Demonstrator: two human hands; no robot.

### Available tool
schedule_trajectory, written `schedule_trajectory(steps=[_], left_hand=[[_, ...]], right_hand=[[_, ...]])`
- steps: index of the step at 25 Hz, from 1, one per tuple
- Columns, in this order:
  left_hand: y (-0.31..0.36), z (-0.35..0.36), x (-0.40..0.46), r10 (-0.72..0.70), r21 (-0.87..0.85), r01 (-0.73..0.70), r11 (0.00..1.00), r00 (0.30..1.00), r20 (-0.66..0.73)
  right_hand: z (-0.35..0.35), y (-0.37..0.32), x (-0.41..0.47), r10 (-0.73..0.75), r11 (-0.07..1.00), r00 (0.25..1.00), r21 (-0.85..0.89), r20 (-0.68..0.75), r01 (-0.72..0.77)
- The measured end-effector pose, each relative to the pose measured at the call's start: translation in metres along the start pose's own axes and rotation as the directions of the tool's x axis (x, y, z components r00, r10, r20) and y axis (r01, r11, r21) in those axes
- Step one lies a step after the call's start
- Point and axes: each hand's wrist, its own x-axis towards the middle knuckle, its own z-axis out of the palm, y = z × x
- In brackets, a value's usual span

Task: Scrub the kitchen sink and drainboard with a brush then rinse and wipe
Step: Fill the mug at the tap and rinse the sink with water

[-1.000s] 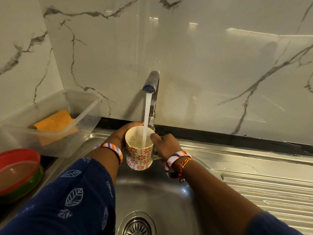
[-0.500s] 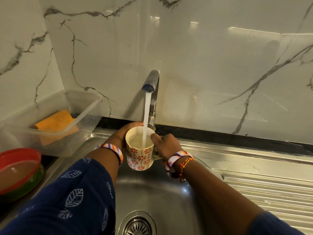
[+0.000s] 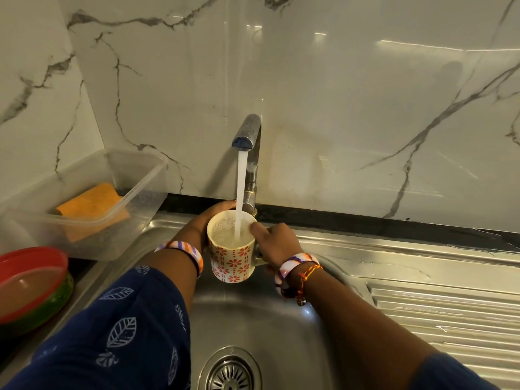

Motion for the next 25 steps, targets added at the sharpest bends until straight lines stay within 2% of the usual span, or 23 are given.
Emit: schedule_trajectory(steps=[3, 6, 8, 10, 11, 13, 14, 15, 16, 17, 18, 19, 20, 22, 23, 25], left_hand=[[-0.003, 0.001, 0.01, 0.041, 0.048, -0.039, 0.998, 0.999, -0.035], [-0.009, -0.002, 0.032, 0.076, 0.201, -0.051, 0.978, 0.99, -0.115], [-0.016, -0.005, 0.058, 0.102, 0.239, -0.051, 0.97, 0.973, -0.208], [-0.016, -0.001, 0.074, 0.213, 0.37, -0.094, 0.924, 0.931, -0.296], [-0.014, 0.002, 0.078, 0.305, 0.498, -0.121, 0.859, 0.902, -0.306], [-0.006, 0.009, 0.077, 0.481, 0.746, -0.16, 0.646, 0.844, -0.236], [-0.004, 0.014, 0.072, 0.544, 0.827, -0.16, 0.538, 0.816, -0.196], [-0.003, 0.019, 0.068, 0.584, 0.873, -0.123, 0.472, 0.785, -0.205], [-0.005, 0.025, 0.066, 0.602, 0.884, -0.057, 0.464, 0.753, -0.267], [-0.011, 0.037, 0.061, 0.591, 0.857, -0.009, 0.516, 0.728, -0.348], [-0.022, 0.055, 0.054, 0.569, 0.812, -0.014, 0.583, 0.72, -0.397], [-0.036, 0.082, 0.046, 0.561, 0.769, -0.086, 0.633, 0.735, -0.38], [-0.05, 0.113, 0.037, 0.593, 0.741, -0.215, 0.636, 0.751, -0.291], [-0.067, 0.179, 0.02, 0.685, 0.697, -0.51, 0.503, 0.728, 0.038], [-0.067, 0.211, 0.013, 0.675, 0.689, -0.597, 0.411, 0.707, 0.211], [-0.057, 0.275, 0.008, 0.525, 0.698, -0.665, 0.266, 0.707, 0.474]], right_hand=[[-0.001, 0.001, -0.008, 0.013, 0.987, 0.999, 0.158, -0.052, -0.004], [-0.012, -0.001, -0.017, 0.122, 0.93, 0.983, 0.362, -0.136, -0.065], [-0.029, -0.001, -0.024, 0.161, 0.906, 0.972, 0.416, -0.173, -0.076], [-0.057, 0.004, -0.034, 0.162, 0.898, 0.964, 0.437, -0.209, -0.057], [-0.074, 0.008, -0.039, 0.163, 0.891, 0.958, 0.452, -0.235, -0.041], [-0.114, 0.019, -0.046, 0.18, 0.871, 0.936, 0.49, -0.302, -0.01], [-0.137, 0.025, -0.05, 0.198, 0.865, 0.921, 0.502, -0.336, -0.003], [-0.159, 0.031, -0.053, 0.217, 0.866, 0.902, 0.501, -0.372, -0.002], [-0.182, 0.038, -0.057, 0.236, 0.876, 0.88, 0.482, -0.412, -0.009], [-0.204, 0.045, -0.061, 0.25, 0.891, 0.854, 0.454, -0.457, -0.018], [-0.226, 0.053, -0.065, 0.258, 0.905, 0.825, 0.426, -0.502, -0.024], [-0.249, 0.063, -0.069, 0.267, 0.913, 0.794, 0.406, -0.546, -0.028], [-0.271, 0.074, -0.073, 0.273, 0.919, 0.765, 0.393, -0.583, -0.028], [-0.311, 0.097, -0.08, 0.293, 0.929, 0.716, 0.366, -0.633, -0.056], [-0.328, 0.108, -0.084, 0.306, 0.933, 0.697, 0.351, -0.649, -0.083], [-0.359, 0.13, -0.091, 0.321, 0.942, 0.651, 0.301, -0.688, -0.146]])
